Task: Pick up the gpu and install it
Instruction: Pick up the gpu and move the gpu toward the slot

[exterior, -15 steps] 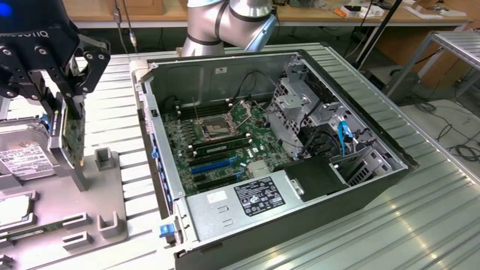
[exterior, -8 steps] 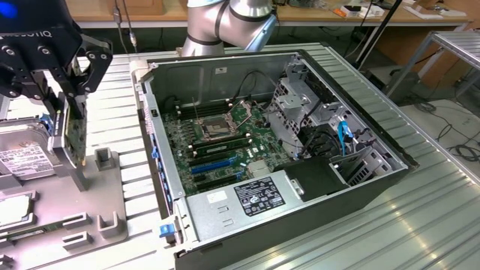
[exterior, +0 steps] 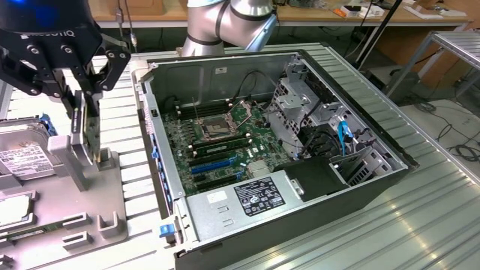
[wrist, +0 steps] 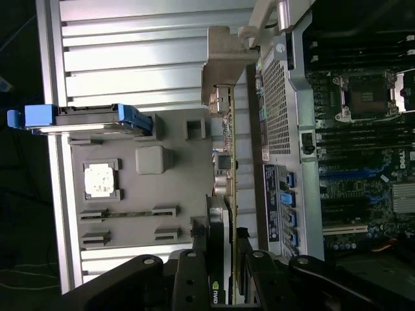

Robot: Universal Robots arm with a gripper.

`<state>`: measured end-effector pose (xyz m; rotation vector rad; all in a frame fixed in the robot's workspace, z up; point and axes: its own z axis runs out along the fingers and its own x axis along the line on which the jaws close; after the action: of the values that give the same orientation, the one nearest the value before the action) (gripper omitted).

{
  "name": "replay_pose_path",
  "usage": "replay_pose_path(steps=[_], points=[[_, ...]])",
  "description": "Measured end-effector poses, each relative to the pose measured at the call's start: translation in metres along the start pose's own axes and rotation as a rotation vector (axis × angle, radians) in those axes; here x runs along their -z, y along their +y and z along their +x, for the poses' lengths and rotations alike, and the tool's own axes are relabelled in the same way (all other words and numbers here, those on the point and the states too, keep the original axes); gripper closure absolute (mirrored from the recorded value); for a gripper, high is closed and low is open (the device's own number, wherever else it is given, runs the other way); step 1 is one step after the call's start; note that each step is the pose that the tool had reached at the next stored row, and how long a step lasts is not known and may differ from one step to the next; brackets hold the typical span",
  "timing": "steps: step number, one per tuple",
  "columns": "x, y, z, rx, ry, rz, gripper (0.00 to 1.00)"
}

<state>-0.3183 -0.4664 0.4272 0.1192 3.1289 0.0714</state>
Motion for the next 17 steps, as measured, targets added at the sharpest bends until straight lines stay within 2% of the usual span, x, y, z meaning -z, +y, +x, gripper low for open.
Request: replay_pose_path(steps=[7, 17], points=[[-0.0002, 0.0016, -0.021, 0.0, 0.0028, 0.0002, 0.73], [-0.0005, 0.0034, -0.045, 0.0, 0.0051, 0.0004, 0.73]])
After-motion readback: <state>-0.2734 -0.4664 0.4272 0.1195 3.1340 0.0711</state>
